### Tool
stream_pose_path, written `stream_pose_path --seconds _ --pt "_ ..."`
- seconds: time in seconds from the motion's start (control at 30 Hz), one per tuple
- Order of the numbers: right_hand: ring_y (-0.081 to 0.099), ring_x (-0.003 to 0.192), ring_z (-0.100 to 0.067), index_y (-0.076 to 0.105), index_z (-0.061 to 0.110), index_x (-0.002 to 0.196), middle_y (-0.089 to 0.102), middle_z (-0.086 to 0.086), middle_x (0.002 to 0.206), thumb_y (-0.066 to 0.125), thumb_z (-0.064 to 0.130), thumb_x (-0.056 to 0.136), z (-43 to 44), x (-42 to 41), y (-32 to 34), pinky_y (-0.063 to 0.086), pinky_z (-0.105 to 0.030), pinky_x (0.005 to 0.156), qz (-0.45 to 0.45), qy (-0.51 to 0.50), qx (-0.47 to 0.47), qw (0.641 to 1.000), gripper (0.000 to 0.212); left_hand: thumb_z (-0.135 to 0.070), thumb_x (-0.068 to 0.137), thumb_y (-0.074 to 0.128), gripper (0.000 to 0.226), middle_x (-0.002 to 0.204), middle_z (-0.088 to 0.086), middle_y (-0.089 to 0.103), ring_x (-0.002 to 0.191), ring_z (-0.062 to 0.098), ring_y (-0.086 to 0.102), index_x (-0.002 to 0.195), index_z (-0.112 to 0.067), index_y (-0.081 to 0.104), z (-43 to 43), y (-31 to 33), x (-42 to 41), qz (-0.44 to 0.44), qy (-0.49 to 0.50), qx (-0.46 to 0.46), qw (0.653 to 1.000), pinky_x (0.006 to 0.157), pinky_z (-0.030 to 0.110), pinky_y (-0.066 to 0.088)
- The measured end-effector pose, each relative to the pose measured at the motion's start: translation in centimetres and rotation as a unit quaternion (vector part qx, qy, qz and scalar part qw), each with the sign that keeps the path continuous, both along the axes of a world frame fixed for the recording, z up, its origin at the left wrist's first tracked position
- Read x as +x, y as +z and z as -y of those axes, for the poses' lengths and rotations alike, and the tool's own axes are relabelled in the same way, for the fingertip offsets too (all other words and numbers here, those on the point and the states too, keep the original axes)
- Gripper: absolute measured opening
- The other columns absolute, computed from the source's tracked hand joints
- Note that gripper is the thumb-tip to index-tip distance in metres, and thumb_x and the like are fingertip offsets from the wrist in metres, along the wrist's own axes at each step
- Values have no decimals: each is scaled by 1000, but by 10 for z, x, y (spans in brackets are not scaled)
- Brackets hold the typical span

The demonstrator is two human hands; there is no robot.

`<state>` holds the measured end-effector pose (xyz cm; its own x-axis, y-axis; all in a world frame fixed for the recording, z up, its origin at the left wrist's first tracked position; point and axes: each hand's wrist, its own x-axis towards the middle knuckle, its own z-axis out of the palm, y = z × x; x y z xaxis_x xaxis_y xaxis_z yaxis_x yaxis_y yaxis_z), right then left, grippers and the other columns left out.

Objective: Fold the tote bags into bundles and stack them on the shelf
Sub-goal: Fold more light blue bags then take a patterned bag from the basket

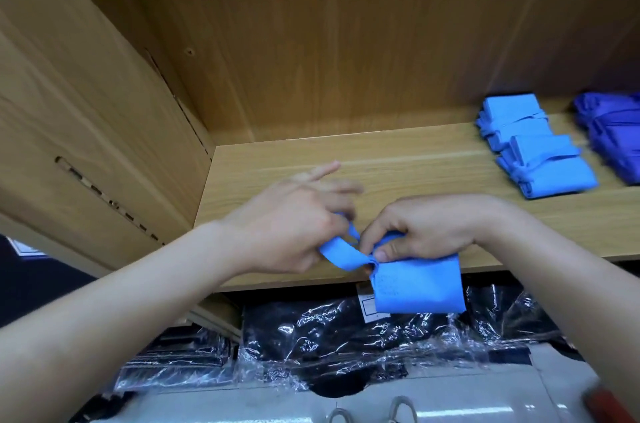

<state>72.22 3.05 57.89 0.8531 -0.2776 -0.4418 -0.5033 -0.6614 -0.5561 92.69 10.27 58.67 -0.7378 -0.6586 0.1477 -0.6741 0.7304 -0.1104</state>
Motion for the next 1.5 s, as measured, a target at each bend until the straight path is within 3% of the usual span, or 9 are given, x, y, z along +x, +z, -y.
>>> stream_pose_path --seconds 0.17,0.3,0.37,0.47,0.63,0.8,1.13,1.3,1.5 --pt "61 82 -10 72 35 95 69 11 95 55 26 98 14 -27 -6 47 -29 72 130 -123 189 966 20 -26 76 69 28 61 5 68 70 20 68 66 0 67 -18 18 11 -418 60 493 761 80 27 50" --pt "63 81 -5 69 23 103 69 12 95 55 20 90 12 -24 -13 50 -19 70 208 -139 318 914 19 0 85 48 27 102 25 68 84 36 69 104 10 63 -15 16 7 -665 -90 607 426 88 46 54" --pt "65 83 -7 65 20 112 70 8 98 60 21 85 13 -21 -19 52 -20 71 227 -160 353 893 27 9 82 51 43 127 16 63 93 34 71 123 0 63 -12 11 0 -719 -56 581 377 73 34 60" --pt "62 94 -12 64 37 119 67 8 110 70 33 82 15 -23 -28 53 -23 79 249 -185 352 883 37 2 66 68 55 130 -5 63 95 27 71 116 -23 71 -12 -2 -3 -776 46 470 417 54 17 56" --pt "54 99 13 32 54 140 53 40 119 58 12 97 5 -23 -10 42 -11 81 231 -148 158 949 65 -22 62 87 87 149 1 44 123 32 56 139 -10 48 -8 -31 4 -777 108 453 424 96 36 52" --pt "56 102 -17 3 87 116 61 12 125 57 32 96 -6 0 3 45 -37 93 81 -68 -90 990 79 -40 44 96 108 150 -6 44 134 21 46 136 -12 48 -6 -38 -2 -724 132 480 477 111 40 34" --pt "60 97 -3 55 44 113 64 19 106 72 10 84 -1 10 -20 49 -27 89 167 -163 84 969 47 -45 59 88 105 149 -7 44 131 25 50 147 -16 37 1 -36 -9 -716 153 493 469 104 39 45" --pt "63 97 -6 64 29 113 68 18 107 72 13 79 0 5 -27 51 -31 87 219 -206 96 949 38 -20 91 60 47 134 7 60 119 30 60 136 -8 49 -5 -35 -2 -750 221 461 420 95 40 53" --pt "59 89 -5 62 36 110 65 18 94 74 25 83 2 -5 -20 47 -28 81 162 -208 -12 964 32 10 80 68 28 87 -4 73 86 13 66 90 -16 71 -22 -10 22 -652 349 179 648 82 31 52"
